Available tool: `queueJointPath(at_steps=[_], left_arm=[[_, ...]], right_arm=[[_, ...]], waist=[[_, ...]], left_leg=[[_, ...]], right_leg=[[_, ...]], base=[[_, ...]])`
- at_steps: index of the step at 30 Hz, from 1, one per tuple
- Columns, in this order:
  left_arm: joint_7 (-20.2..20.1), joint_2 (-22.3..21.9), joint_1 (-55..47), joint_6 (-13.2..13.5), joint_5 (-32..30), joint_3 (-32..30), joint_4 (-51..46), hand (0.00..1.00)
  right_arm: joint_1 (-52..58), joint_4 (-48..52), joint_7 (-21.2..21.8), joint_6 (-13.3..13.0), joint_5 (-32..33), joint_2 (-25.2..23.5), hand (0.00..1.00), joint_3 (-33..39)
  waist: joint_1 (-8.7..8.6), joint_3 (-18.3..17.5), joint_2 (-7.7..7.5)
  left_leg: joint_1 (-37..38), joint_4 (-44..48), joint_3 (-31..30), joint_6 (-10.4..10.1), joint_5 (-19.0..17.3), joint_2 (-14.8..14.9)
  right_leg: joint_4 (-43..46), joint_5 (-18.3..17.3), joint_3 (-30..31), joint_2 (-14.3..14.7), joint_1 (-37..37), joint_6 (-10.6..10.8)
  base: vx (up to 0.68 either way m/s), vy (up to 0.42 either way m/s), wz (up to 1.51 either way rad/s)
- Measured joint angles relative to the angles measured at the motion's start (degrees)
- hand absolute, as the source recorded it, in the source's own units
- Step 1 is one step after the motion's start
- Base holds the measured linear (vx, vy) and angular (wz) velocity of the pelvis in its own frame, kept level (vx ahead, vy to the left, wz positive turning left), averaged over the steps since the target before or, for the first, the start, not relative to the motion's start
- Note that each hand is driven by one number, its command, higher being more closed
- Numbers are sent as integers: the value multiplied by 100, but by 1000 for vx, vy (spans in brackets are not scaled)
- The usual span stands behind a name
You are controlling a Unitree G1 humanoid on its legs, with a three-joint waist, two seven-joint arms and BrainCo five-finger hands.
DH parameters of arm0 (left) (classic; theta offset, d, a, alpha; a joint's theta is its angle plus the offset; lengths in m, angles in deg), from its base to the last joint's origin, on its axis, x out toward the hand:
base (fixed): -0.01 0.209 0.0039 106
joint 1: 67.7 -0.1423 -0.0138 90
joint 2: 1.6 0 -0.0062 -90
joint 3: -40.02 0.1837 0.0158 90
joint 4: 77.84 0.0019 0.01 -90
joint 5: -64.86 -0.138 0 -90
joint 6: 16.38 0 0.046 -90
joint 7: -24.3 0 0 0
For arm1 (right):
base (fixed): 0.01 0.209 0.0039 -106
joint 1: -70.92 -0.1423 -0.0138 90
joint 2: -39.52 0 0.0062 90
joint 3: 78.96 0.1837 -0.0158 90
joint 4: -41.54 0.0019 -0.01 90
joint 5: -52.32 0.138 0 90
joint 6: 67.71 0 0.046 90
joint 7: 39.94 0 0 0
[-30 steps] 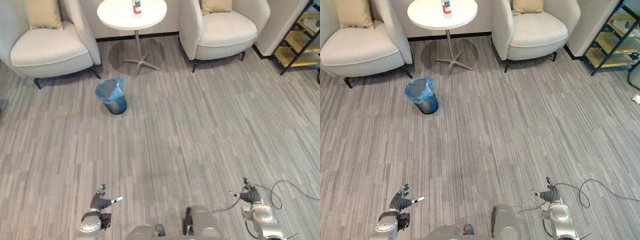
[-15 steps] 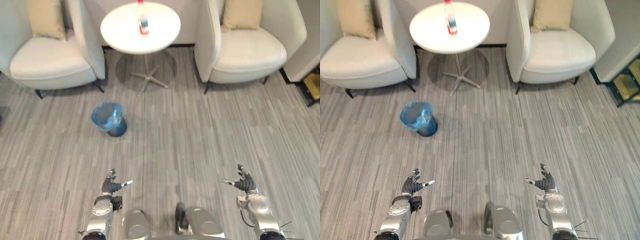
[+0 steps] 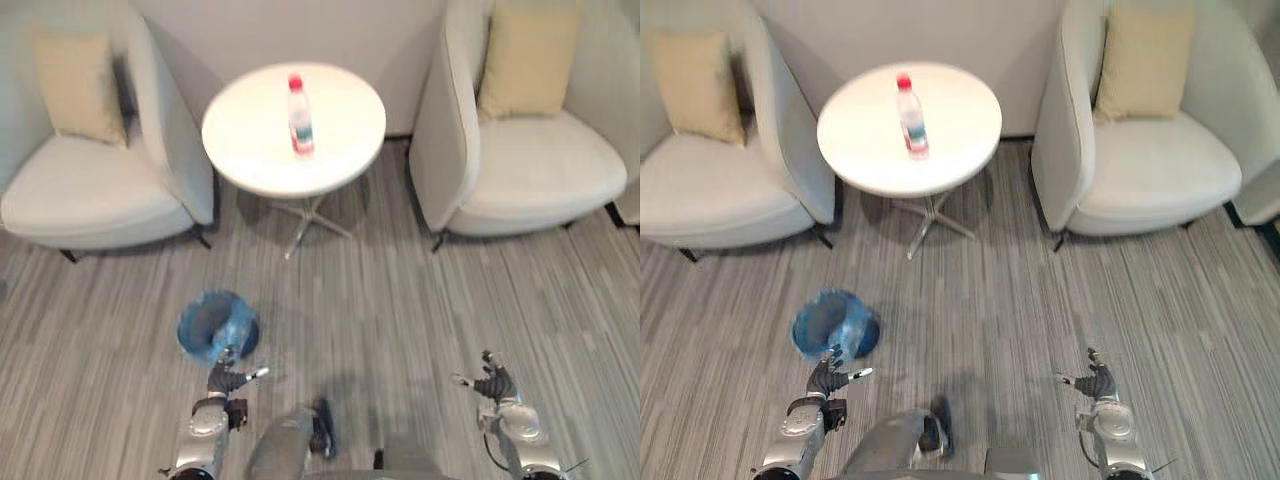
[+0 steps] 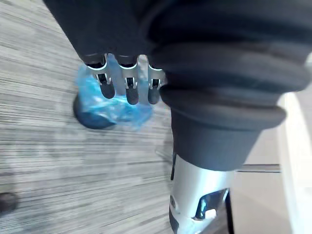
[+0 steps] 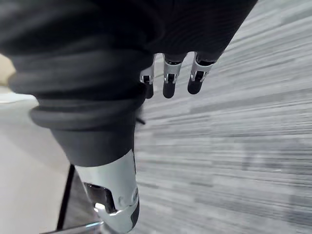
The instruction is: Gather rubbish on tea table into small bin, then transfer packed bag to large trash can.
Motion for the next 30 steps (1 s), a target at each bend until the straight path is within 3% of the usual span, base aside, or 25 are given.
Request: queueJointPath(at_steps=[2,3,4,6,8,9,11,13,16,17,18,21,24,28,30], left_arm=[[1,-37,61,7,2,3,0,0],[4,-12,48,16,-4,1,4,0],[10,-8,52,13,-5,-3,90,0],[11,-43,-24,7,-5,-9,152,0],[3,-160,-64,-2,-6,-43,151,0],[-13,-279,-89,-4,-5,-50,140,0],[-21,-361,-194,-3,-7,-37,119,0],[-29,-430,-238,-1,-7,-7,80,0],[-29,-433,-229,-1,-12,-7,80,0],[-28,-433,-231,-2,-8,-1,108,0],[-28,-453,-254,0,-8,13,132,0],[-27,-290,-258,-8,-9,5,260,0],[-27,-269,-374,-8,-8,9,261,0],[-23,9,-380,-11,-7,163,251,0],[-22,111,-319,-13,-7,164,252,0]], right_arm=[[56,-16,28,-2,1,11,0,12],[118,-22,31,-1,-7,4,0,13],[157,-124,32,4,-8,12,0,19],[106,-209,37,27,-8,17,0,30],[104,7,57,27,-6,-55,0,25],[180,124,59,23,-1,-94,0,-12],[228,340,50,-9,3,-224,0,-49],[191,533,49,-75,4,-240,0,-39],[131,561,37,-53,3,-247,0,36],[152,558,22,-45,2,-231,0,35],[204,553,11,-35,-2,-153,0,38],[163,475,-50,-8,-14,-247,0,-3],[130,489,-54,-8,-216,-234,0,-58],[141,549,-50,3,-270,-331,0,-111],[150,733,-56,3,-368,-327,0,-114]], waist=[[-21,6,-1],[-25,-11,-67],[-49,-22,-110],[43,-101,12],[44,-64,56],[75,-23,102],[220,-42,40],[266,-76,-9],[294,-75,57],[282,-115,133],[257,-156,307],[239,-155,95],[262,-138,-33],[138,-145,-86],[56,-169,-144]], left_leg=[[307,-44,-172,-217,-125,117],[450,-42,-228,-520,-328,159],[618,-19,-389,-727,-507,239],[599,136,-452,-839,-481,486],[92,1412,-321,-1057,-289,724],[-330,2693,-89,-1068,-157,1084],[-612,3602,495,-1004,-252,1568],[-888,3369,869,-936,-293,1745],[-1198,1754,997,-1036,-219,1675],[-1168,948,918,-1113,192,1544],[-1162,468,713,-1136,940,1538],[-956,409,796,-1046,775,1260],[-799,792,1120,-958,156,989],[-712,967,1014,-763,-164,851],[-640,921,878,-750,-172,853]], right_leg=[[-1597,276,367,215,-219,114],[-2630,947,693,265,-224,119],[-2575,1843,750,321,-199,-20],[-2492,1660,574,401,-164,-194],[-2638,1404,235,435,217,-354],[-2914,1338,86,534,743,-431],[-3192,1275,25,606,1360,-535],[-3487,1261,18,546,1685,-547],[-3677,1236,11,443,1832,-484],[-3660,1151,34,433,1852,-350],[-3627,1049,79,543,1852,-225],[-3379,815,303,215,1832,1],[-2624,305,670,-163,1595,281],[-1156,294,825,-289,934,328],[-1419,208,906,-189,747,207]], base=[[472,-132,92],[529,-203,104],[646,-276,95],[607,-299,53],[534,-302,70],[343,-191,56],[368,-187,24],[289,-119,4],[217,46,1],[196,177,-4],[178,200,-12],[119,155,-25],[75,180,-35],[115,115,-3],[156,12,36]])
